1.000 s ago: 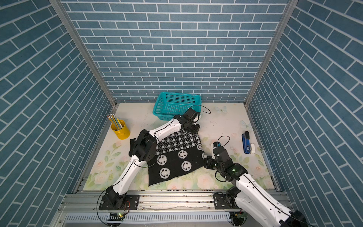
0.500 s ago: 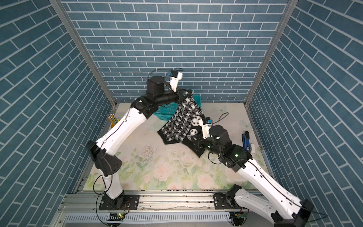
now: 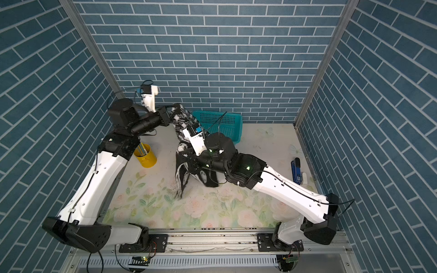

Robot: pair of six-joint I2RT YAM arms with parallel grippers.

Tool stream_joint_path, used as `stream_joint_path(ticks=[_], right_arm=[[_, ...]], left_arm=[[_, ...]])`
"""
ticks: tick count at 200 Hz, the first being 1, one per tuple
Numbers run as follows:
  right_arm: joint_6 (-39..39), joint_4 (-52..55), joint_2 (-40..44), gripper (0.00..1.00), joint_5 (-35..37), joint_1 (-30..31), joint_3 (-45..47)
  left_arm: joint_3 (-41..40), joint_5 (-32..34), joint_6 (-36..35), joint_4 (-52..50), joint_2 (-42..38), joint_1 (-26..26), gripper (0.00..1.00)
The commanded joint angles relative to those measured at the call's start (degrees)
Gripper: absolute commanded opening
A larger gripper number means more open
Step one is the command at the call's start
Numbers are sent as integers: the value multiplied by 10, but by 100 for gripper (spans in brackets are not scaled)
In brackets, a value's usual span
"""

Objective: Roll up the scarf and place it into the basket
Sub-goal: Fold the scarf at the center of the board.

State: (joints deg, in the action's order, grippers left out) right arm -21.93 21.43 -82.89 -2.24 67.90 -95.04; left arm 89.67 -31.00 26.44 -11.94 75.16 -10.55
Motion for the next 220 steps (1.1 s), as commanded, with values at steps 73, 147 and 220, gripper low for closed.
stream_joint_path(ticks=[73, 147, 220], right_arm=[[48, 1, -227, 0, -96, 96, -275], [3, -134, -6, 0, 21, 95, 37], [-367, 23, 401, 0, 218, -121, 604]], left_arm=[[142, -146, 45, -50, -88, 376, 0], [63, -151, 53, 51, -34, 143, 0], [132, -40, 16, 139, 403, -223, 0]])
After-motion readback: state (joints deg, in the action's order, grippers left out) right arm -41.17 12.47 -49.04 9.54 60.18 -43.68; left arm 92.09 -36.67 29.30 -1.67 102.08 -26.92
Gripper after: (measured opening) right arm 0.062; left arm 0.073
